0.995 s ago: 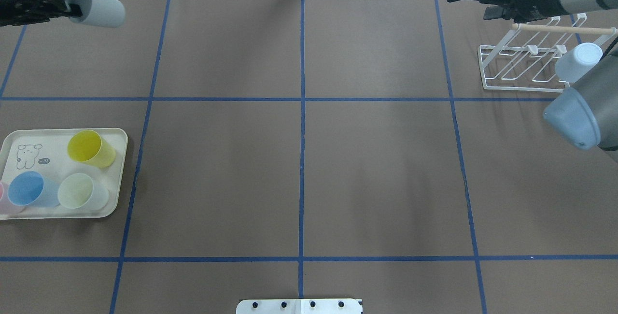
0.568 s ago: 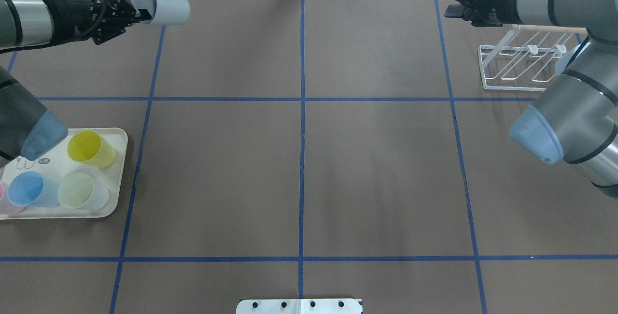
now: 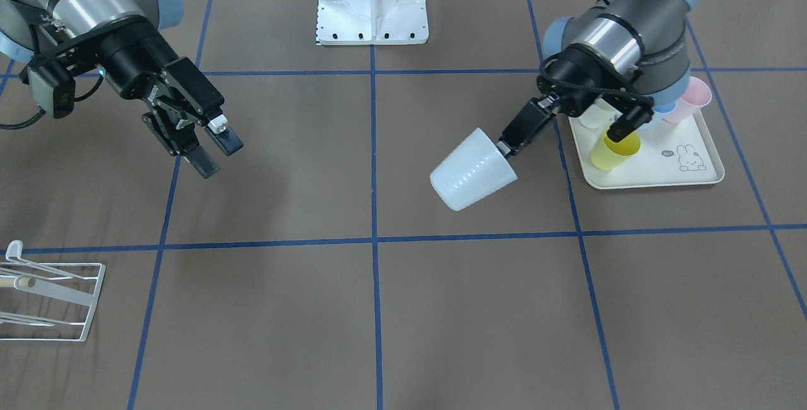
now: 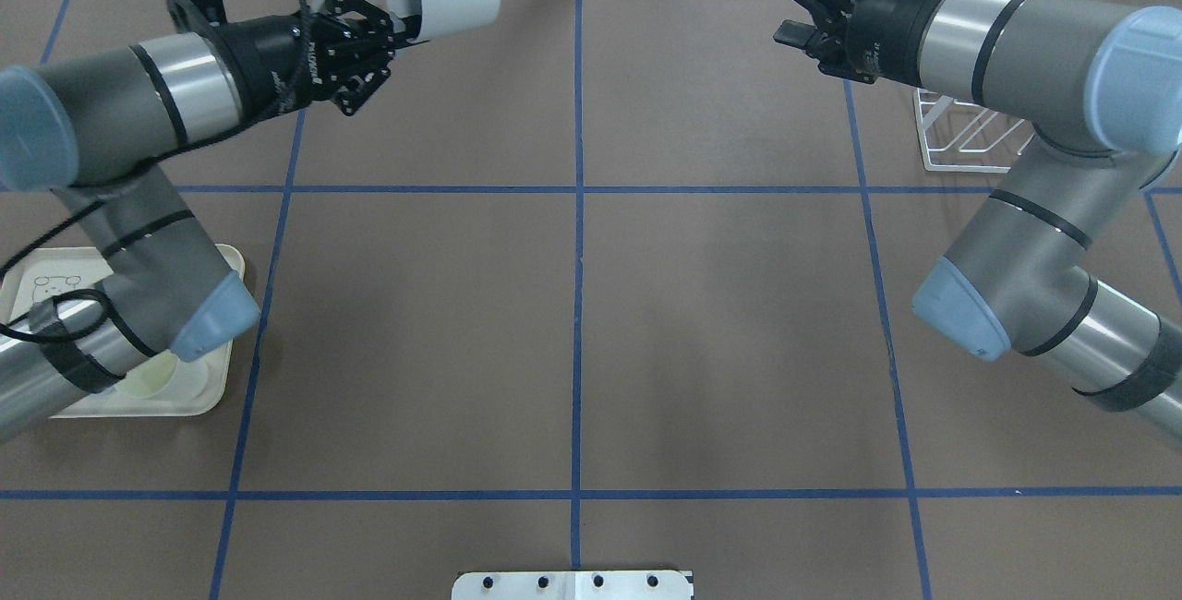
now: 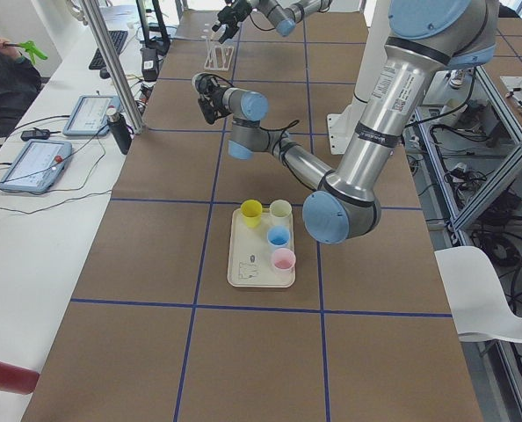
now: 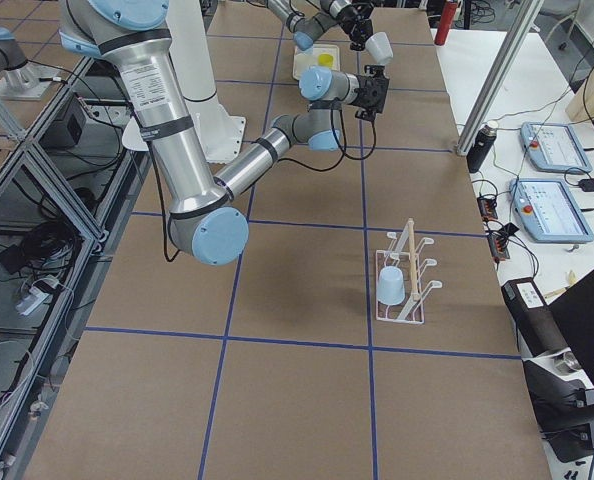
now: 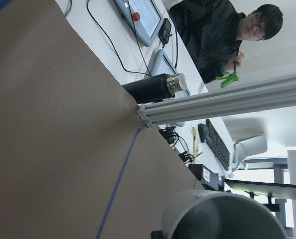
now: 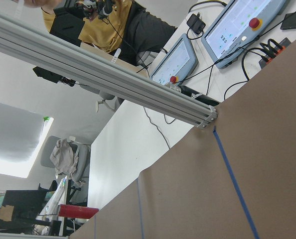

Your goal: Transfer IKEA cup to right arm and place on rack

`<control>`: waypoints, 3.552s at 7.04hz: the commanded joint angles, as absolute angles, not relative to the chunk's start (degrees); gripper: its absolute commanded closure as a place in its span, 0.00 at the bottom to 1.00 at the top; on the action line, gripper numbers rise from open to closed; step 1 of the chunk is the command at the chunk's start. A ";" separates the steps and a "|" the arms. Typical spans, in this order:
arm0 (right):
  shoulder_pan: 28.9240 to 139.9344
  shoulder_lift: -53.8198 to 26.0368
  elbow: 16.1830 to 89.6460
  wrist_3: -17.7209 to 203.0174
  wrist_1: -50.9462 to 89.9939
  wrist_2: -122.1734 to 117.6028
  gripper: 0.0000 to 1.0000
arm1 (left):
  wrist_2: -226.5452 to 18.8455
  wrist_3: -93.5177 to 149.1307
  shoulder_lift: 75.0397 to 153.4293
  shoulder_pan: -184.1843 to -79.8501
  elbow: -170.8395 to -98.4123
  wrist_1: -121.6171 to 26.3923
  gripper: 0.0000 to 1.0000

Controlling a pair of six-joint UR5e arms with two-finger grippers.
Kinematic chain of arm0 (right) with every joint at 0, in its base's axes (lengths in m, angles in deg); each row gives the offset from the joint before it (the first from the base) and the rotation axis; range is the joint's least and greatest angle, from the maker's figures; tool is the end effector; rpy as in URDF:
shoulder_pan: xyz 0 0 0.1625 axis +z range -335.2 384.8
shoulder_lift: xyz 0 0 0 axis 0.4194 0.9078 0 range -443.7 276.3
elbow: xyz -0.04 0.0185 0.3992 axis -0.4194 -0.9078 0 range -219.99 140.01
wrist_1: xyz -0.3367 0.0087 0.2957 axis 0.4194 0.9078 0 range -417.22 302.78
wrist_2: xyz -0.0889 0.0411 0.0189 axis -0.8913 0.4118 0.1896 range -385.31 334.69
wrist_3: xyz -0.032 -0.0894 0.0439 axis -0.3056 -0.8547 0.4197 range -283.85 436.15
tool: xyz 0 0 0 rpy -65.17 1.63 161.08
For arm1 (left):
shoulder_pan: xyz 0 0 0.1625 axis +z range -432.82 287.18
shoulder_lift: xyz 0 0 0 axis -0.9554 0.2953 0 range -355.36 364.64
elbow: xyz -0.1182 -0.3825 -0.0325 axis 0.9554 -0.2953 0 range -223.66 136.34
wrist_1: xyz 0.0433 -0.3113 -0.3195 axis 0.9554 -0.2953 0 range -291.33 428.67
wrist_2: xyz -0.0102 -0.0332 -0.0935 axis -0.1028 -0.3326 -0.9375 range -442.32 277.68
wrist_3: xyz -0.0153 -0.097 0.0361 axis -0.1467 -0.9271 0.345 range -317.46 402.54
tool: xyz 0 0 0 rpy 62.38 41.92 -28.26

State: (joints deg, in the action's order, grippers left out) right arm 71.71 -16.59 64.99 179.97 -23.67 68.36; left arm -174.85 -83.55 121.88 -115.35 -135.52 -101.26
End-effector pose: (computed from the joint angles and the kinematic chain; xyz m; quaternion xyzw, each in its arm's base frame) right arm -0.3110 -0.5178 0.1625 0.1879 -0.7087 0.3234 0.5982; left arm 0.3729 -0.5166 0.1832 0.0329 0.8135 -0.3537 0.4604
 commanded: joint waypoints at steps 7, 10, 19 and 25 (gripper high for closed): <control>59.79 -23.40 62.14 192.78 -33.40 53.10 0.00 | -165.11 -95.54 127.42 -109.82 -125.13 -125.30 1.00; 59.17 -23.93 61.09 192.78 -33.93 52.39 0.00 | -164.67 -95.36 127.77 -107.90 -124.96 -125.22 1.00; 57.76 -27.80 57.57 192.78 -34.20 50.10 0.00 | -162.56 -95.28 129.97 -104.55 -123.99 -124.78 1.00; 57.76 -27.71 56.77 192.78 -34.19 49.93 0.02 | -162.56 -95.28 129.97 -103.85 -124.16 -125.22 1.00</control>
